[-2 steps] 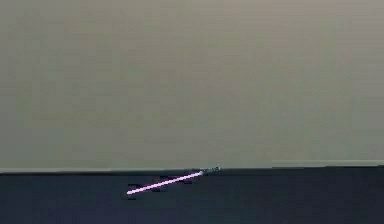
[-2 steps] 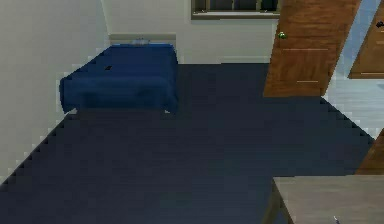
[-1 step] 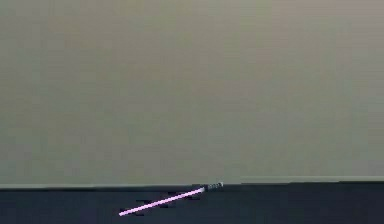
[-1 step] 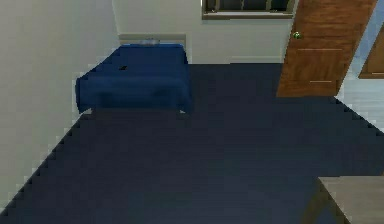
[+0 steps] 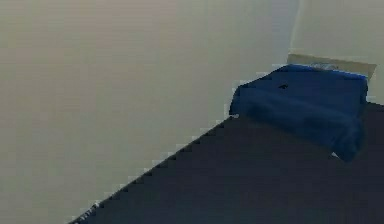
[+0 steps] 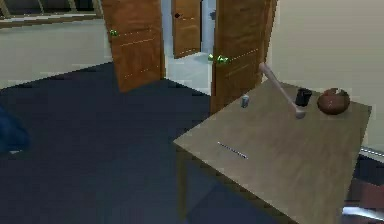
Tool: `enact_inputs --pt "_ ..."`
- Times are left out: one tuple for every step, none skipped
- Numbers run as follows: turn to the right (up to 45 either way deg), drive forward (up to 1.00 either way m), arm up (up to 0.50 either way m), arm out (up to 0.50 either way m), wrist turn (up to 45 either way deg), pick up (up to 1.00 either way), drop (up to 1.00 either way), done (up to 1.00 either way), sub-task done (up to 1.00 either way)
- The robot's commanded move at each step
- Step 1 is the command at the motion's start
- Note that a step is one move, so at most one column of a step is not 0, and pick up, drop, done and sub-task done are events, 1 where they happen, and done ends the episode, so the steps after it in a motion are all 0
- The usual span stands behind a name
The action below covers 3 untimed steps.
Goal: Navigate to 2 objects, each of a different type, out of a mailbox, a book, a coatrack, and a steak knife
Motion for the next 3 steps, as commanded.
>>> enact_inputs --pt "39.0 0.00 0.00 0.00 0.0 0.00 0.00 0.00 0.00" --pt "0.0 0.80 0.00 0.00 0.0 0.00 0.00 0.00 0.00" --pt "45.0 0.00 0.00 0.00 0.0 0.00 0.00 0.00 0.00"
